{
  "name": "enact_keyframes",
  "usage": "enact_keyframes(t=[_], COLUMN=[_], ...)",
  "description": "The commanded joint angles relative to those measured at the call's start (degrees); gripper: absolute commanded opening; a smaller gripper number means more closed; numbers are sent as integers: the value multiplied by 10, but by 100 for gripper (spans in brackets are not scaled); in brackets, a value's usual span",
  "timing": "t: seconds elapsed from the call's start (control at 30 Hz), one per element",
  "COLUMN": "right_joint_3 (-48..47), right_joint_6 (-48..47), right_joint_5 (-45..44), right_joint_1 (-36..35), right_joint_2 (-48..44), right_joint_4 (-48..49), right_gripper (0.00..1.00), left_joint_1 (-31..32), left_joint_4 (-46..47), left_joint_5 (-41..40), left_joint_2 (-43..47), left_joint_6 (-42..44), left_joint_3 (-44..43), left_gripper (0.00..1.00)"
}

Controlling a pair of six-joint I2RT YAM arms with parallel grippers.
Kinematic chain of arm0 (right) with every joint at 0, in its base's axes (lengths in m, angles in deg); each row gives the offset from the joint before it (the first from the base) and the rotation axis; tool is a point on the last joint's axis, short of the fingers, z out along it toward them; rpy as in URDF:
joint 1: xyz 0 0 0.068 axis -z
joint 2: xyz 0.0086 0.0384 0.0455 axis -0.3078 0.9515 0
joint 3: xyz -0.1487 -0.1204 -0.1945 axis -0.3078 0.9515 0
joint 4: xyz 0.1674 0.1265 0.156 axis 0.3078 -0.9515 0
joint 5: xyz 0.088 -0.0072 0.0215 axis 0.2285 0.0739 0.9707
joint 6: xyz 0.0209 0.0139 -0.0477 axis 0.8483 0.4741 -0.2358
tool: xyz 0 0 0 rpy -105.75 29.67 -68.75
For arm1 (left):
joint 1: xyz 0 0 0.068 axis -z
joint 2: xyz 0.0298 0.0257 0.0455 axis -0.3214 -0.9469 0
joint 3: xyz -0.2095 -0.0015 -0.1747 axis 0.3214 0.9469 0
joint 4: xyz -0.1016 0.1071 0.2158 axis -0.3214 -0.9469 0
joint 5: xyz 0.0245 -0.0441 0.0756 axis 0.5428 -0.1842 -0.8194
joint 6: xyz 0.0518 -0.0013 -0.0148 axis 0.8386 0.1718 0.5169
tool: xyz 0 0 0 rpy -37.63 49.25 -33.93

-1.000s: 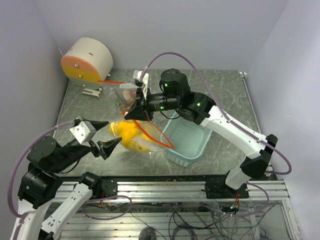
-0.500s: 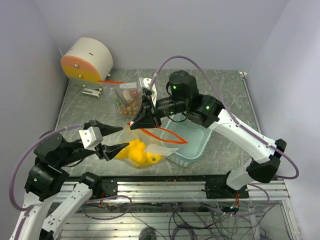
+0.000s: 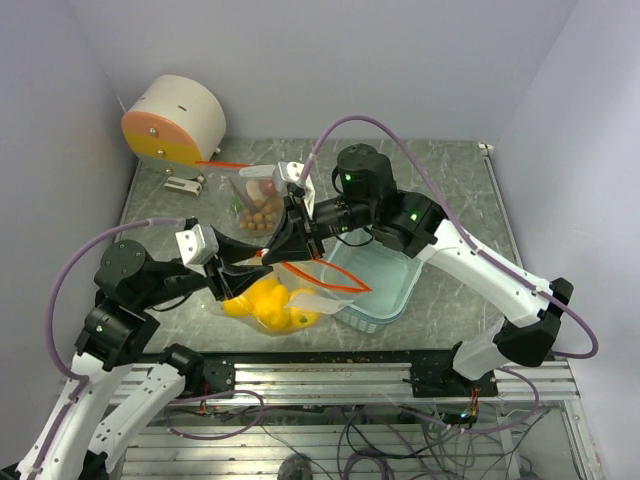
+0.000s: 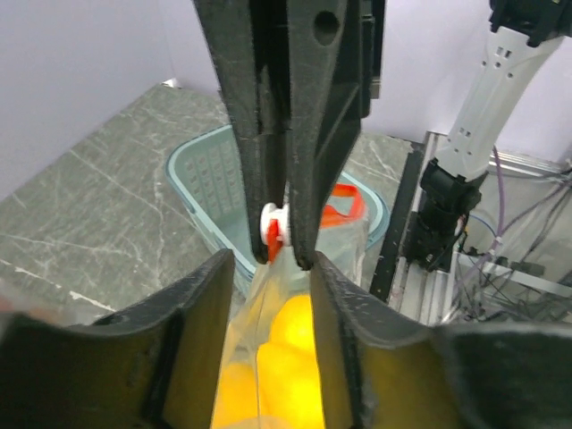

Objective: Place the food in the zip-top bag and seal the zipper
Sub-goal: Pick up the zipper food storage bag at the center of the board.

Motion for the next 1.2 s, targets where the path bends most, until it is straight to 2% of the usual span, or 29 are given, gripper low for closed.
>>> enact_keyframes(t=[0.0,0.33,0.77,0.93,1.0,1.07,1.1,1.13,1.17], right_joint_3=[2,0,-6,-2,-2,-2,-2,-1,-1], right_joint_6=[-6,2,17,16,18,19,20,22,23], right_joint_5=[4,-4,-2,7,7,7,6,4,2], right_joint_1=[0,1,1,0,1,1,0,1,1], right_joint_2=[-14,-18,-16,-16,-15,-14,-15,-15,-15], right_joint_4=[16,26,40,40,41,41,43,44,45], right_gripper=[0,0,0,0,0,0,0,0,0], left_joint_1=[-2,-2,-2,-2,-2,-2,-2,-2,-2], left_joint_4=[48,69,67,63,81,100,104,102,92], left_joint_5=[45,112,133,114,114,118,121,119,111], left_joint_2=[-10,-3,-5,3,-1,-8,-15,-21,-28], left_joint_6=[-14,-30,-23,-16,-26,-39,-44,-45,-43], left_joint_3=[3,34,55,52,56,59,59,57,52], left_gripper=[45,27,53,53,50,40,27,9,7])
